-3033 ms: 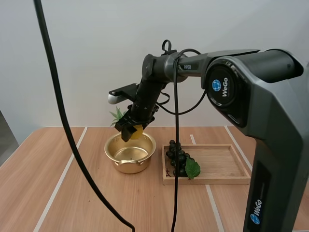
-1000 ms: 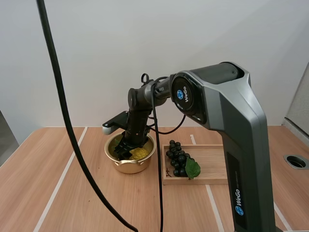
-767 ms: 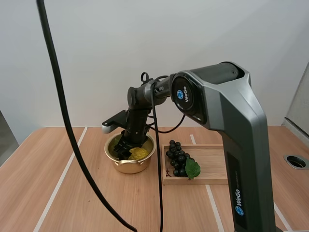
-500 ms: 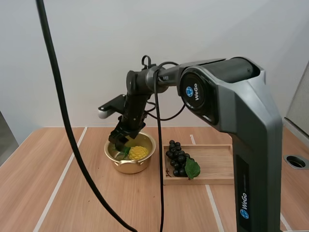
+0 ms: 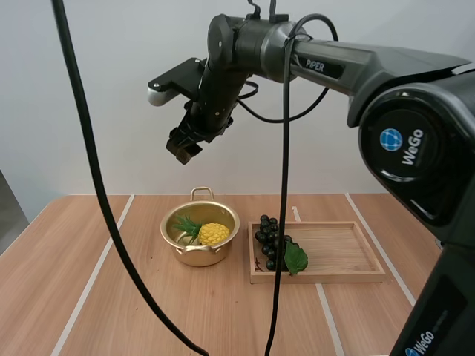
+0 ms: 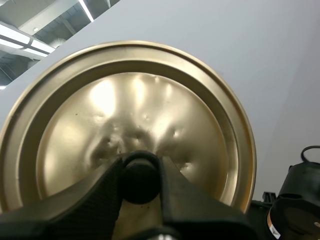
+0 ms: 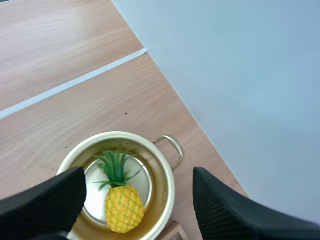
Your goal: Open the pot, put the pineapple inside, and close it
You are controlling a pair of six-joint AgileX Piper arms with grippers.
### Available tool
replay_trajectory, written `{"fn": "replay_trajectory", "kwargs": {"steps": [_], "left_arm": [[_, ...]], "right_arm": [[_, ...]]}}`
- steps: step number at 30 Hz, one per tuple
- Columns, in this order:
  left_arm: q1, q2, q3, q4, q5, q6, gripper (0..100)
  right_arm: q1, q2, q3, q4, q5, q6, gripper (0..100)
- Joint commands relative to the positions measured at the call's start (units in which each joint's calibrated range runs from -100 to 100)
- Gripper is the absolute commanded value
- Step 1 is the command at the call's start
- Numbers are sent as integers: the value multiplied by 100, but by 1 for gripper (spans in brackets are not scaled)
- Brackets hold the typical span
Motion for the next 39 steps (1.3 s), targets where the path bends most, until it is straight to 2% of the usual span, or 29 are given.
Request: {"fn": "replay_trajectory", "kwargs": {"steps": [1, 3, 7, 15, 30, 34, 39], "left_arm": [[8, -55, -39, 177, -265, -23, 0], [8, -86, -39, 247, -289, -23, 0], [8, -139, -39, 289, -462, -57, 0], [8, -167, -39, 289, -402, -171, 0], [8, -167, -39, 349, 157, -378, 0], [8, -167, -39, 351, 213, -359, 0], [8, -167, -23, 351, 274, -359, 0]], "right_arm": [[7, -358, -38, -657, 98, 451, 100], [-35, -540, -38, -951, 173, 596, 100], [-280, -886, -38, -961, 173, 643, 100], [-1058, -1581, -24, -961, 173, 698, 100], [-2261, -2493, 205, -583, 62, 1082, 100], [-2451, -2684, 706, -325, -411, 1071, 100], [-2460, -2947, 1444, -325, -1244, 968, 100]]}}
